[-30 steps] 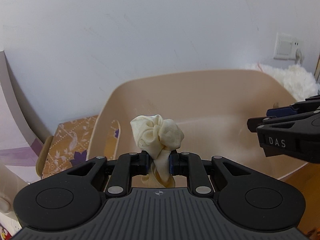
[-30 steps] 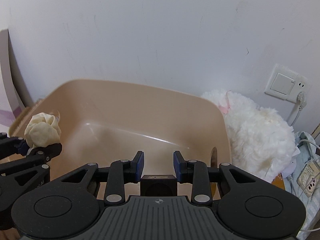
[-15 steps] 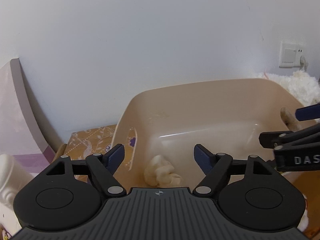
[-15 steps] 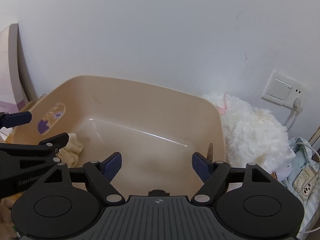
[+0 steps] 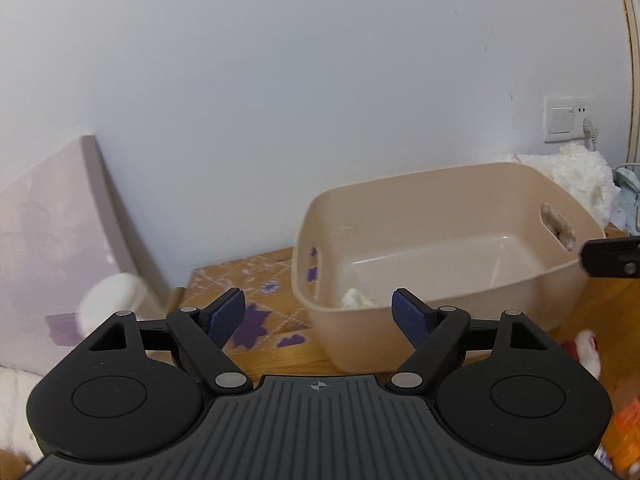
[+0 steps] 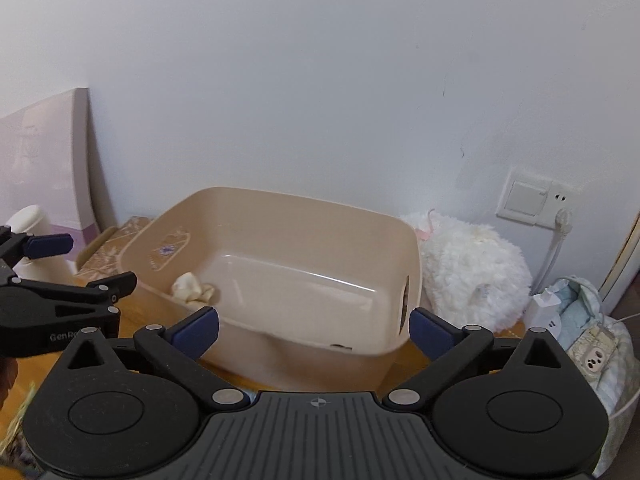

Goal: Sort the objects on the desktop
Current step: 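Open both grippers over the beige bin to drop the held items, then grasp the green snack bag with the left gripper while the right grasps the white plush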

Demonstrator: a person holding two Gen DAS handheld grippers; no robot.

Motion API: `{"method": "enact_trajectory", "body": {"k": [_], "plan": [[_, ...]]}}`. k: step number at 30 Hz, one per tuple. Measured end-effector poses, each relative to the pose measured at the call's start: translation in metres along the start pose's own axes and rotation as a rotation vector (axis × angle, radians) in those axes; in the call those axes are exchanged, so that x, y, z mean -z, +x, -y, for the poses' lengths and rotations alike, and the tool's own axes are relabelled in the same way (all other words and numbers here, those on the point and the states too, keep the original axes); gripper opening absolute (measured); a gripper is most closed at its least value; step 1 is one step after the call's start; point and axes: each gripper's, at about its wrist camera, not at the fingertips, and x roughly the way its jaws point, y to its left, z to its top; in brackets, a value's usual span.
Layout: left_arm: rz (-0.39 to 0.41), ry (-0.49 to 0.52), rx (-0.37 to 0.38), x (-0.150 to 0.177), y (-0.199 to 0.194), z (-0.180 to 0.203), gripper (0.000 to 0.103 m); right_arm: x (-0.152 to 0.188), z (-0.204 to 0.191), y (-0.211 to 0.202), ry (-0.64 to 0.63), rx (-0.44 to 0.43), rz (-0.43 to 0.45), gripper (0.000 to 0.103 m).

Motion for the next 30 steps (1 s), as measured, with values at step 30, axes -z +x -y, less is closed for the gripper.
{"method": "enact_trajectory", "body": {"k": [30], "plan": [[-0.179, 0.018, 0.100, 0.120, -0.098, -0.040, 0.084, 0.163, -0.025, -0.119, -0.162, -0.097, 0.022, 0.103]]}}
